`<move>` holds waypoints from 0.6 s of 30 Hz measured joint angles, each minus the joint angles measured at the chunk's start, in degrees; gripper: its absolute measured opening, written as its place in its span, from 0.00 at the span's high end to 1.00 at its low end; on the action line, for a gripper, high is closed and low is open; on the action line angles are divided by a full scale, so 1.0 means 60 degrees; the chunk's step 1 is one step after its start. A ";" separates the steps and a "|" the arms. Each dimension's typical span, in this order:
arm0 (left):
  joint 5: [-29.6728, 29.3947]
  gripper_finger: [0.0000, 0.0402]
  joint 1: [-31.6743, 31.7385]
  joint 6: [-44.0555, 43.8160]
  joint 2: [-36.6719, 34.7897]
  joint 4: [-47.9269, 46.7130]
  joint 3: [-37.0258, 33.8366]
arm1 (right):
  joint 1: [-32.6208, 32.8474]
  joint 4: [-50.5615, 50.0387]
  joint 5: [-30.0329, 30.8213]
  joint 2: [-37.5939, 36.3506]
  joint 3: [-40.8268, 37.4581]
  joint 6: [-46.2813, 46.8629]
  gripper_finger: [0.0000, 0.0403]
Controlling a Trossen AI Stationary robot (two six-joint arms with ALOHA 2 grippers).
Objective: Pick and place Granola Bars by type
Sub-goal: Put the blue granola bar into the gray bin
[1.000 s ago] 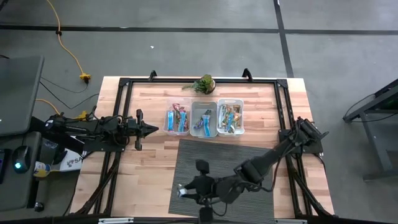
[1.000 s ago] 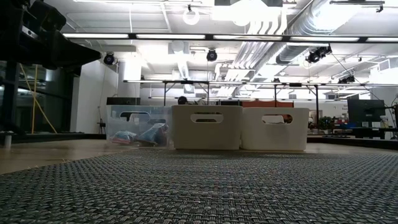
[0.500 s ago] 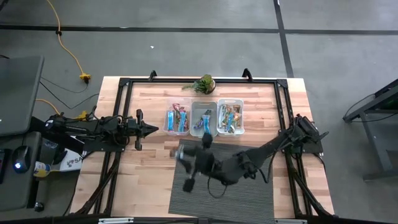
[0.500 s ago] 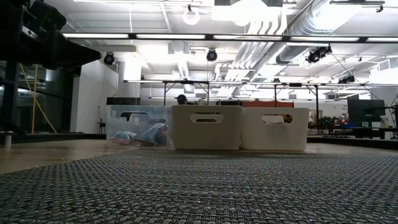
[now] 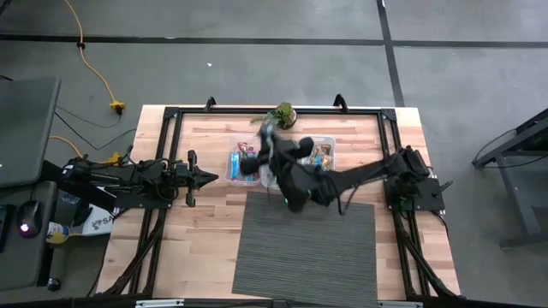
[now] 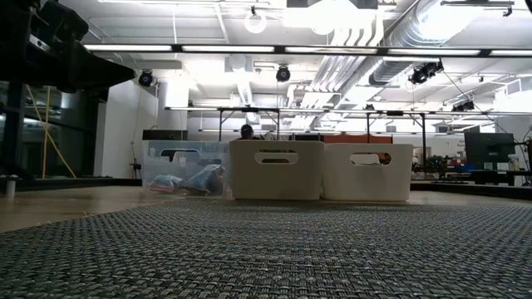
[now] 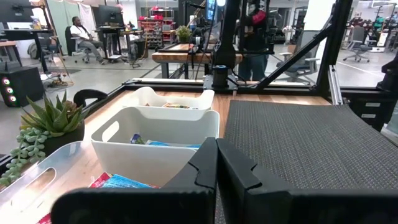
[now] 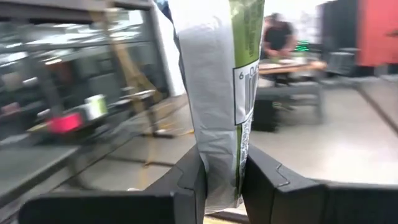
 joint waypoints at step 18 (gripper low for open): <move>0.0000 1.00 -0.0003 -0.0003 0.0000 0.0000 -0.0002 | -0.2132 -0.0102 0.0569 0.0000 0.0000 0.1278 0.83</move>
